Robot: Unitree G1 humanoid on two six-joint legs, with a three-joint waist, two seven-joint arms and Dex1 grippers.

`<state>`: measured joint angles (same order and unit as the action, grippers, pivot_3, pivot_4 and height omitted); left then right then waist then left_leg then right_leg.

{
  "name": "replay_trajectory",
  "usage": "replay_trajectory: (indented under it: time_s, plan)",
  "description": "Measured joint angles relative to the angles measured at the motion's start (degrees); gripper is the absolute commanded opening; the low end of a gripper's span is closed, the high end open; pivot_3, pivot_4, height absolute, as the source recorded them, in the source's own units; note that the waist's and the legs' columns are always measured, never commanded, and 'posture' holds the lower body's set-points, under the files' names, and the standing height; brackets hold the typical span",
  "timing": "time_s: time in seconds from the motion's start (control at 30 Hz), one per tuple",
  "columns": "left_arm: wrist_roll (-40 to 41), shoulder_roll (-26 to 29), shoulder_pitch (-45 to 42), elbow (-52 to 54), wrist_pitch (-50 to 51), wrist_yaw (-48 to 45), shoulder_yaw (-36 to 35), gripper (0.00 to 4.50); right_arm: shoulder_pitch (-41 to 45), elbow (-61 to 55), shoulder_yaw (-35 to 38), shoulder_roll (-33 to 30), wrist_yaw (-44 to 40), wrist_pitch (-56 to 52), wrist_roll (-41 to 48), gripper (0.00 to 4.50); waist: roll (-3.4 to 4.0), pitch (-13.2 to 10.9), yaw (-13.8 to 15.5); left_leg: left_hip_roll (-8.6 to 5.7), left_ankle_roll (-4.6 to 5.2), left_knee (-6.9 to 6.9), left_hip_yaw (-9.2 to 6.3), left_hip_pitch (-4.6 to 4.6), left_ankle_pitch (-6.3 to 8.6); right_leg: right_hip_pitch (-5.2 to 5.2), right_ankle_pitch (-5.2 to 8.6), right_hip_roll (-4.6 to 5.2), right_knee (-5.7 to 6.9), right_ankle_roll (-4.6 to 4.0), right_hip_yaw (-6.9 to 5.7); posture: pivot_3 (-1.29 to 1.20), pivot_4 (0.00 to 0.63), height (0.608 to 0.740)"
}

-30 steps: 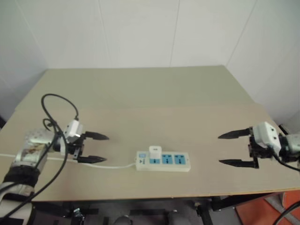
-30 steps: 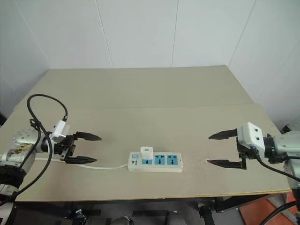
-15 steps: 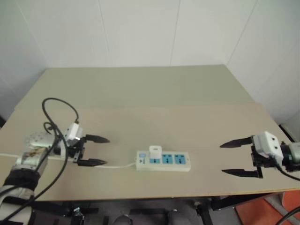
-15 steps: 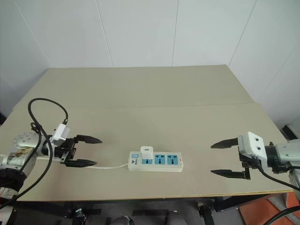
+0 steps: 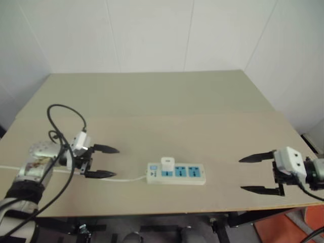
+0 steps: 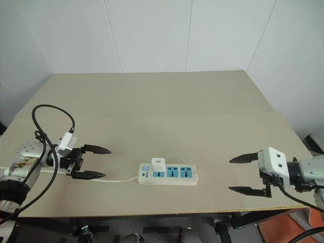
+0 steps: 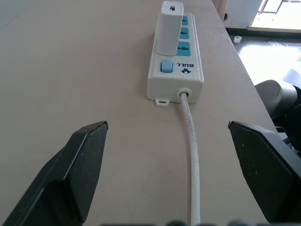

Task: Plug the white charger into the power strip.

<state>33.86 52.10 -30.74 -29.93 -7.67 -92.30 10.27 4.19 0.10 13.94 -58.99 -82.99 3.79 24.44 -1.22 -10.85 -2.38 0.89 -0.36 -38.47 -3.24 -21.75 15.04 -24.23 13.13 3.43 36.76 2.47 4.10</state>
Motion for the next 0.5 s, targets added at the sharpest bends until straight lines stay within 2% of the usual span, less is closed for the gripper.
replay_trajectory:
  time_s: [0.37,0.5]
  plan:
    - [0.0,0.7,-0.3,-0.6,-0.3,0.0,2.0,4.47,2.2,-0.1,-0.5,0.9,0.9,0.2,-0.6,4.50,0.00,0.0,0.0,0.01,0.00,-0.11,-0.01,0.00,0.00,0.02,0.00,-0.01,0.07,-0.01,-0.01,0.00,0.150,0.740]
    - [-0.1,0.7,-1.0,-3.1,-2.1,0.0,2.3,4.47,3.7,-0.8,-2.8,2.8,2.4,0.2,-1.4,4.50,0.00,0.0,0.0,0.00,0.01,-0.17,-0.01,-0.01,0.01,0.02,-0.01,-0.01,0.11,-0.01,-0.01,0.00,0.150,0.740]
